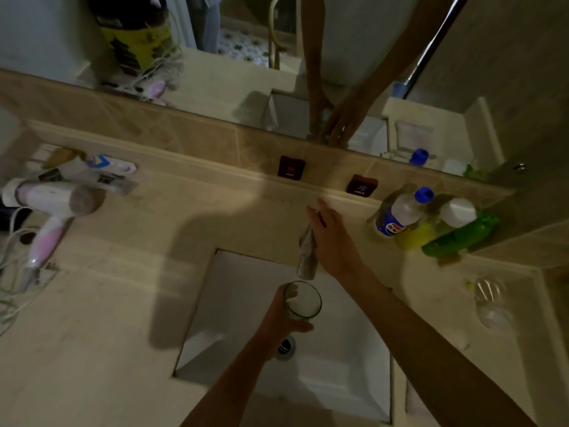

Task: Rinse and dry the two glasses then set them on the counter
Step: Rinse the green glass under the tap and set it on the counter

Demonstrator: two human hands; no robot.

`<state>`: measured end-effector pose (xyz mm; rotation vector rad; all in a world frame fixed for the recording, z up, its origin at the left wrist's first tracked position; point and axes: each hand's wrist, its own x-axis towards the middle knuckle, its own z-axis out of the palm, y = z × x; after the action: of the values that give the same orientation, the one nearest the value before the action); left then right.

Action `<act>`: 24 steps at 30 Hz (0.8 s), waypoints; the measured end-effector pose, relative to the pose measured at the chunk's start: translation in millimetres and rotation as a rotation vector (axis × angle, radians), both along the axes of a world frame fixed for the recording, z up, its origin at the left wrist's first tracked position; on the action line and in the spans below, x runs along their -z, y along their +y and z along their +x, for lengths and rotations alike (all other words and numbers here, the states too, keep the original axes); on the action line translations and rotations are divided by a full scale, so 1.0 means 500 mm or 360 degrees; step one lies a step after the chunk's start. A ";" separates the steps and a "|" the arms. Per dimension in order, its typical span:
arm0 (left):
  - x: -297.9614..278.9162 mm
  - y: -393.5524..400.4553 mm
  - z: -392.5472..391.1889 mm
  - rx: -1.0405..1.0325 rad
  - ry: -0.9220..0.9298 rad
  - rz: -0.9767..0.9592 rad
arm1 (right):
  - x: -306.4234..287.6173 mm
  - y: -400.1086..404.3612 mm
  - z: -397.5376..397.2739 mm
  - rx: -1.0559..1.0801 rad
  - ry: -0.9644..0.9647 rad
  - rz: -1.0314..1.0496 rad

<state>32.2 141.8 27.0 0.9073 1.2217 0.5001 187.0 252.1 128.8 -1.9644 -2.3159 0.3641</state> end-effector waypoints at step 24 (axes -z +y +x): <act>0.022 0.064 0.014 0.0132 0.0056 0.0093 | 0.000 0.031 0.018 -0.0157 0.0038 0.0046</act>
<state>39.4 173.9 15.7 1.0161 1.2011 0.4575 196.0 267.5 128.7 -1.8275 -2.3954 0.3574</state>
